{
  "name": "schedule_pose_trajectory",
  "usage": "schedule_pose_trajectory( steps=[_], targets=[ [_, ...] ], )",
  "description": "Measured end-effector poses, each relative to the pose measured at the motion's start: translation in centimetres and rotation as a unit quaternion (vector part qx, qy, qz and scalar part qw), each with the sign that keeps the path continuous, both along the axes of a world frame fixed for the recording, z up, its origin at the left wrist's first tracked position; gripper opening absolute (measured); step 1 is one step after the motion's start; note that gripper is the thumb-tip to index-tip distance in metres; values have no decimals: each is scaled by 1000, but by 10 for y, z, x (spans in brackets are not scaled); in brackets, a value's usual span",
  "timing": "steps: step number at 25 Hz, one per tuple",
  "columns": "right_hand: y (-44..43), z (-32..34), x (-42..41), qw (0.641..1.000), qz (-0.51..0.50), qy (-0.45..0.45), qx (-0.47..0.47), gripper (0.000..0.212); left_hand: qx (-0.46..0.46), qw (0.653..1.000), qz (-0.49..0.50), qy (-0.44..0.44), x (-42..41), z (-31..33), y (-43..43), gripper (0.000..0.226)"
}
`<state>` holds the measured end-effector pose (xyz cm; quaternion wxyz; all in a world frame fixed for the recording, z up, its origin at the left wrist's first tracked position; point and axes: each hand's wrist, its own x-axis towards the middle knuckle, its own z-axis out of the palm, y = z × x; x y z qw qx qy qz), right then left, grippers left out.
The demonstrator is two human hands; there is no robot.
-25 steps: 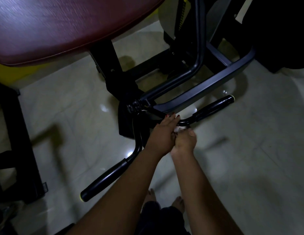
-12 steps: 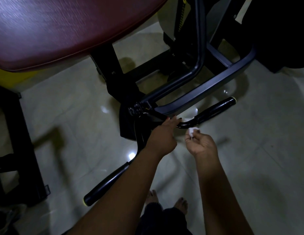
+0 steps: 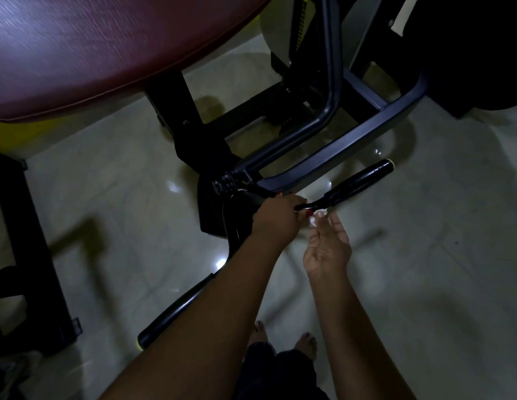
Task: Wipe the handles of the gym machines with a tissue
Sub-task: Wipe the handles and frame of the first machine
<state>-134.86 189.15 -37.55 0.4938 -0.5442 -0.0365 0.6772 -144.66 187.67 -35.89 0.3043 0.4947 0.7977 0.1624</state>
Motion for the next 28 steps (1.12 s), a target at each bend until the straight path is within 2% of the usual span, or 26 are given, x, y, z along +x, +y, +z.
schedule_pose_trajectory(
  steps=[3,7,9,12,14,16,18,20,21,22,24,25,28],
  targets=[
    [-9,-2,-5,998,-11,-49,28,21,-18,1000,-7,-1,1,2,8,37],
    [10,-7,-2,992,-50,-100,59,24,-49,995,-48,70,3,3,21,21],
    [5,-5,-2,986,-29,-141,82,17,-72,990,-68,95,2,6,25,23],
    [-2,-10,3,962,41,-222,154,18,-100,984,-96,115,0,13,30,26],
    [6,-16,8,913,79,-340,212,13,-112,983,-99,108,-3,14,32,31],
    [6,-15,8,848,88,-443,277,12,-108,985,-94,94,-5,15,31,34],
    [2,-13,8,756,112,-530,368,12,-88,990,-83,76,-6,13,27,32],
    [6,-10,15,663,182,-571,448,12,-72,993,-78,53,-6,14,24,31],
    [12,-11,19,635,213,-584,458,14,-69,993,-82,51,-6,15,23,32],
    [17,-12,20,633,229,-589,447,15,-70,992,-90,50,-7,15,22,32],
    [18,-7,15,675,210,-577,409,14,-66,991,-106,49,-9,14,19,33],
    [15,-3,12,684,202,-575,401,13,-56,991,-110,46,-9,13,18,34],
    [17,8,22,658,207,-589,421,11,-46,987,-146,47,-4,13,17,47]
  ],
)
